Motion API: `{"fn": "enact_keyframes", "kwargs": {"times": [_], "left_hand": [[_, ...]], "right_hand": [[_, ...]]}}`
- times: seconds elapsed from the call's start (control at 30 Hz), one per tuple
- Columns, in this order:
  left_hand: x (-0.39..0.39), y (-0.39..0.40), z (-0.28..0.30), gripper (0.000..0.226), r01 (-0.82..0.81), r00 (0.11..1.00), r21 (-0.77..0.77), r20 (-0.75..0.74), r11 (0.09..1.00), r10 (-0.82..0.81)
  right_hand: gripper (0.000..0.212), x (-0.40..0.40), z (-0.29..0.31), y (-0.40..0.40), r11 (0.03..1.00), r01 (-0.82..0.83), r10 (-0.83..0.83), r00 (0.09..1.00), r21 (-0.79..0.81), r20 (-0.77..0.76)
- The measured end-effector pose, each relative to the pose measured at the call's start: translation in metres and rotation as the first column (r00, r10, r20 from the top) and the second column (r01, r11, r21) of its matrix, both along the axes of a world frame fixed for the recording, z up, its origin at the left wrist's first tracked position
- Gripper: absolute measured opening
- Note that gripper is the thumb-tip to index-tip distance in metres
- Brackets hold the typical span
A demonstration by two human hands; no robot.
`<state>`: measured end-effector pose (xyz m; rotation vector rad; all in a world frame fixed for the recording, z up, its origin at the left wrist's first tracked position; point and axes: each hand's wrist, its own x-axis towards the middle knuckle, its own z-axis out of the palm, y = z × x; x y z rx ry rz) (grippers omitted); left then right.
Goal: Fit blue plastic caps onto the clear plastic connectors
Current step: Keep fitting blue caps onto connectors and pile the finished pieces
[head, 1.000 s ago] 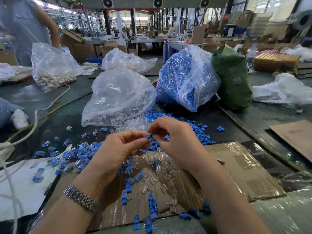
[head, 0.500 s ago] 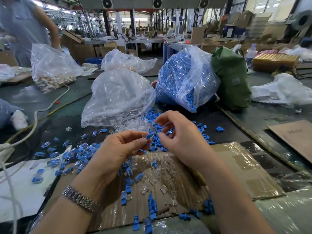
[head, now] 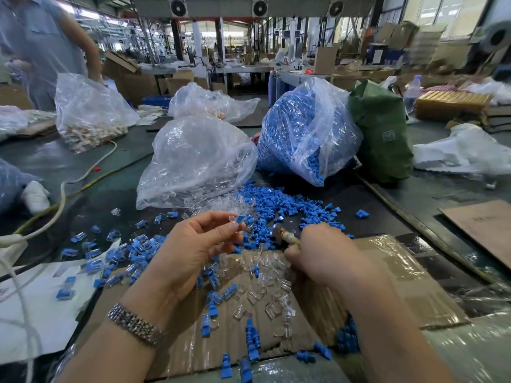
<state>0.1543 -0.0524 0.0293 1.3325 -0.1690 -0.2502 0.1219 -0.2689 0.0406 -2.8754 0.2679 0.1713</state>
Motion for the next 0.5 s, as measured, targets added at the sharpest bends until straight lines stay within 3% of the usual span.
{"fn": "enact_keyframes", "kwargs": {"times": [0.27,0.4,0.5], "left_hand": [[0.000,0.003,0.001,0.024,-0.016,0.998,-0.120,-0.054,0.993,0.009],[0.001,0.003,0.001,0.026,-0.039,0.999,-0.135,-0.033,0.990,0.035],[0.002,0.003,0.002,0.032,-0.023,1.000,-0.164,-0.010,0.986,0.022]], "right_hand": [[0.022,-0.004,0.010,-0.008,0.974,-0.093,0.095,0.995,0.206,-0.001],[0.029,-0.014,0.025,0.003,0.843,-0.198,0.195,0.979,0.500,0.059],[0.033,-0.023,0.028,0.009,0.755,-0.254,0.290,0.956,0.604,0.040]]}}
